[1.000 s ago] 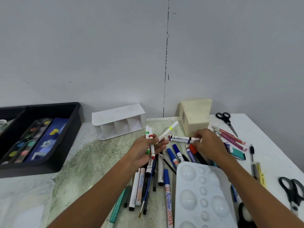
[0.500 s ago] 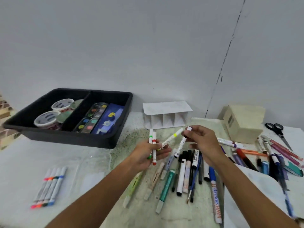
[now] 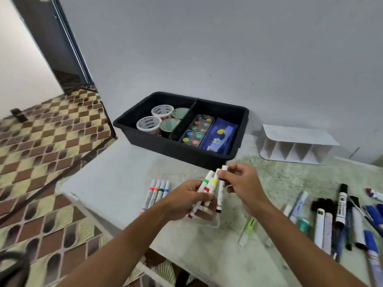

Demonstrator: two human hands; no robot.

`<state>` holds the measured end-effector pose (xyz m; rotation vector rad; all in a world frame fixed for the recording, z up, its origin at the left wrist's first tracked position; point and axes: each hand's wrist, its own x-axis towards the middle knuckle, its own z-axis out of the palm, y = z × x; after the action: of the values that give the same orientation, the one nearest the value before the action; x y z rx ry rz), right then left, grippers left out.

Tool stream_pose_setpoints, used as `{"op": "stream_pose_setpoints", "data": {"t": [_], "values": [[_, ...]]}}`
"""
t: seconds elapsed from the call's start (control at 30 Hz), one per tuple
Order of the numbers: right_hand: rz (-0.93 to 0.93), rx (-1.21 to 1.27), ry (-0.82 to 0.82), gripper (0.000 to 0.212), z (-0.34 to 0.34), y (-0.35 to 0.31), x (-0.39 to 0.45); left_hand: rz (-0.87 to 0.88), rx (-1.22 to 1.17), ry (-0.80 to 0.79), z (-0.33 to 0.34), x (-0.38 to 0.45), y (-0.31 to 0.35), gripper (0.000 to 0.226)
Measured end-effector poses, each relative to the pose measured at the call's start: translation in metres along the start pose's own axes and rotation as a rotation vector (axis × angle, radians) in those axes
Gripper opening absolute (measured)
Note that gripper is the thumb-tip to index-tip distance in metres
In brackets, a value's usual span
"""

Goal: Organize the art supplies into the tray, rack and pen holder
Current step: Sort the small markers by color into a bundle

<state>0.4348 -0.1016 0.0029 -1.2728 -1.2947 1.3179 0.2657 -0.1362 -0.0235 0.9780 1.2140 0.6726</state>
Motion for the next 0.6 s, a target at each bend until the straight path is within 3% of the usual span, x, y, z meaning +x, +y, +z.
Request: {"op": "stream_pose_setpoints", "data": {"t": [0.13,0.27,0.6], "values": [[0.0,-0.013,-0.075,0.01,0.04,-0.003,0.0,-0.015,-0.021,0.048,-0.037,-0.021,-0.006,0.034],[0.056,-0.006,-0.1,0.005,0.07,-0.003,0.003,0.059,0.009,0.223,-0.068,-0.041,-0.009,0.024],[0.024,-0.411,-0.165,0.011,0.124,0.014,0.018,0.089,-0.02,0.387,-0.107,-0.061,-0.017,0.018]]}}
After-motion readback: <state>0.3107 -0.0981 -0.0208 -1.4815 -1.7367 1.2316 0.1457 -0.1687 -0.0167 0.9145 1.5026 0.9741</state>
